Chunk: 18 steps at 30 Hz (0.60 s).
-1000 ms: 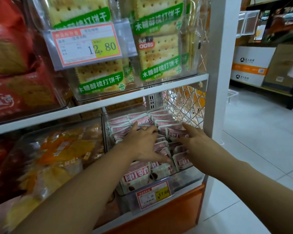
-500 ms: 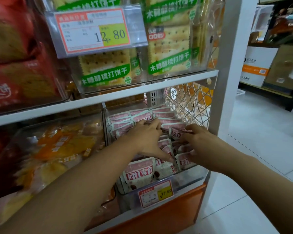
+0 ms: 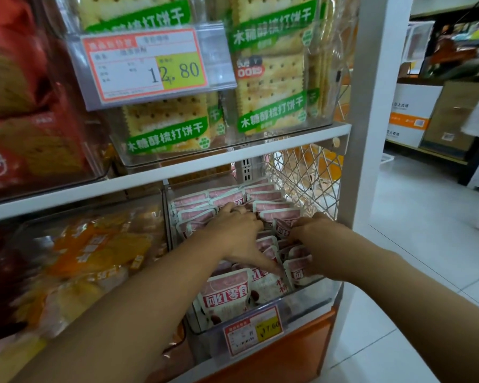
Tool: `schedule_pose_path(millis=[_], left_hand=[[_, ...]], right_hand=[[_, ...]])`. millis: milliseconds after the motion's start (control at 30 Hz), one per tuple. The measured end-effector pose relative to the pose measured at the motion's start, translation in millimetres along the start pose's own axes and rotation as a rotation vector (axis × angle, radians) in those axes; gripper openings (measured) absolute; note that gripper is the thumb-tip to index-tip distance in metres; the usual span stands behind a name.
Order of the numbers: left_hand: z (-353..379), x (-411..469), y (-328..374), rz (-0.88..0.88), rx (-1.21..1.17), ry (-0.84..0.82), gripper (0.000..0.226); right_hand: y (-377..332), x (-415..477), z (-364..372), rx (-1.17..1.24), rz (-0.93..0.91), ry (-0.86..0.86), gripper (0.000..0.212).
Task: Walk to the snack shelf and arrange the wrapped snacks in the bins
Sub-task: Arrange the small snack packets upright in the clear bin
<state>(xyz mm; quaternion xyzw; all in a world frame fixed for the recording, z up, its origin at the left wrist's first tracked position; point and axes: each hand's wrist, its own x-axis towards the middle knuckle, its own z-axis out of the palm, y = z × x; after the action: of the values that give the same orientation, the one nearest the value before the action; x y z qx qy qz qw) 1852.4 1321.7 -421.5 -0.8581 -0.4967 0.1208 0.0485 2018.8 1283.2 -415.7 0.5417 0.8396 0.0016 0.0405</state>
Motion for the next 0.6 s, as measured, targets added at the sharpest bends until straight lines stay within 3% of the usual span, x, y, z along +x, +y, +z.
schedule_pose_path(millis=[167,333,600], left_hand=[[-5.9,0.9,1.4,-0.006,-0.007,-0.084,0.096],[0.0,-1.0,-4.3,0.000,-0.036,-0.044,0.087],[2.7,-13.2,-6.7,-0.085,-0.004,-0.075,0.083]], right_hand=[[-3.5,-1.6,1.2,-0.008,0.023,0.037,0.036],[-7.2,-3.6,5.2,-0.069,0.026,0.059,0.035],[-3.1,18.9,6.7,-0.081,-0.090,-0.112,0.040]])
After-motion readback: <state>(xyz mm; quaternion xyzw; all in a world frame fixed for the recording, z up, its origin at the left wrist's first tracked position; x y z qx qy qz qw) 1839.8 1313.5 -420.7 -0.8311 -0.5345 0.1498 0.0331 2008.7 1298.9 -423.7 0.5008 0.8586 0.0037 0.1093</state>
